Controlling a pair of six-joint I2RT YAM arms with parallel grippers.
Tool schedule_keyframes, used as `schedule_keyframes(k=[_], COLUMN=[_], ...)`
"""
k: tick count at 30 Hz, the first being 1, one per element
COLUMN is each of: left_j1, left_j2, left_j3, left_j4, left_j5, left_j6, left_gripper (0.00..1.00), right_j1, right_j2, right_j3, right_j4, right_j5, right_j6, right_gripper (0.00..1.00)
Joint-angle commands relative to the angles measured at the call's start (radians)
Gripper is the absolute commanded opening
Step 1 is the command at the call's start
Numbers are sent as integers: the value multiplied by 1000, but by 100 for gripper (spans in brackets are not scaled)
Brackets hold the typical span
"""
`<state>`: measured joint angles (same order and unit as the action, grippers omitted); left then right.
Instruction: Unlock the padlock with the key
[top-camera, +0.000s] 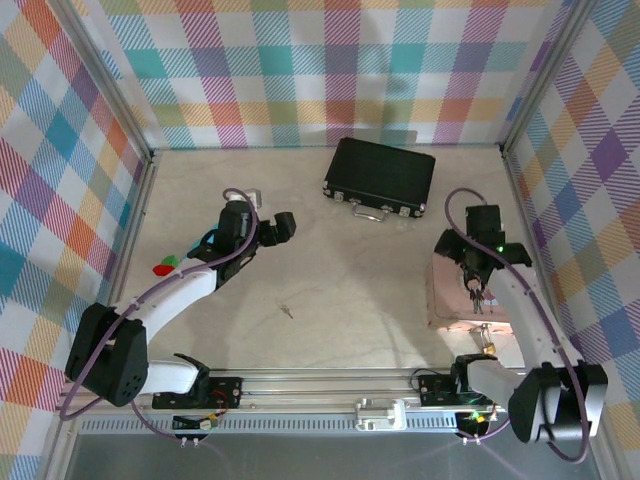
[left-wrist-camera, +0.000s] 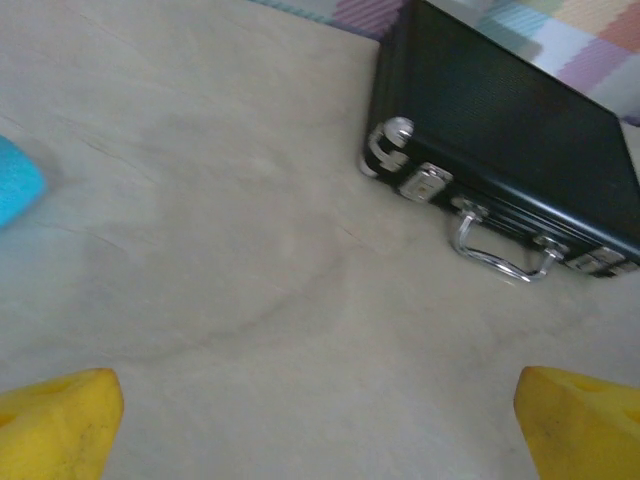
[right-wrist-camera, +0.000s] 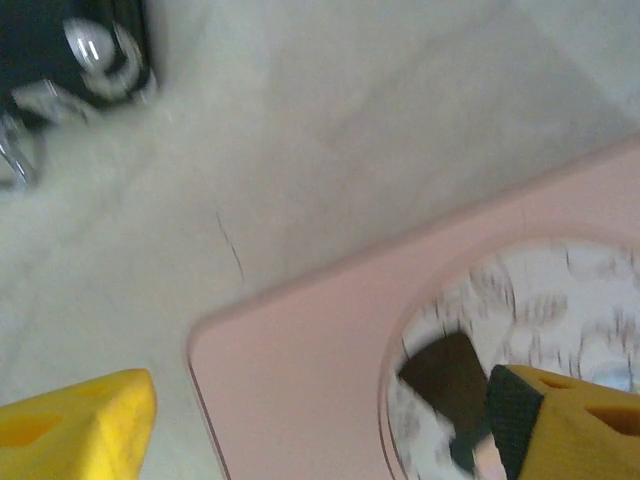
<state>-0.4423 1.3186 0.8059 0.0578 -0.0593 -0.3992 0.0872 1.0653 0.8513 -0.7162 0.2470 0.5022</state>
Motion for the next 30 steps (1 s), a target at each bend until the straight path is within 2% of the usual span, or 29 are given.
schedule_keyframes(k=[1,6,10,16,20,26,30], left_j1=[-4,-4,-4,-4,-3,-3,-4], left_j2=[-27,-27,-50,-117,-164,-201,-201], left_j3=[-23,-24,-45,-73,-80,-80,-78], left_j4=[42,81,80,22,-13,-37,-56], left_j5=[5,-9,-22,-75,-112,-111,-99], left_j6=[-76,-107,-120,-100,-87,-90,-98], left_gripper=[100,100,100,100,100,100,100], right_j1=[39,127,235,347,437,570,599], right_j2=[-34,29,97,179,294,490,544], right_j3=[-44,-69,-73,-110,-29,147,245], right_j4=[-110,-49,-7,169,242,314,341], right_j5=[28,-8,27,-21,-28,-53,-78], right_j6=[79,99,145,268,306,356,351], right_gripper=[83,75,72,62,61,60,62])
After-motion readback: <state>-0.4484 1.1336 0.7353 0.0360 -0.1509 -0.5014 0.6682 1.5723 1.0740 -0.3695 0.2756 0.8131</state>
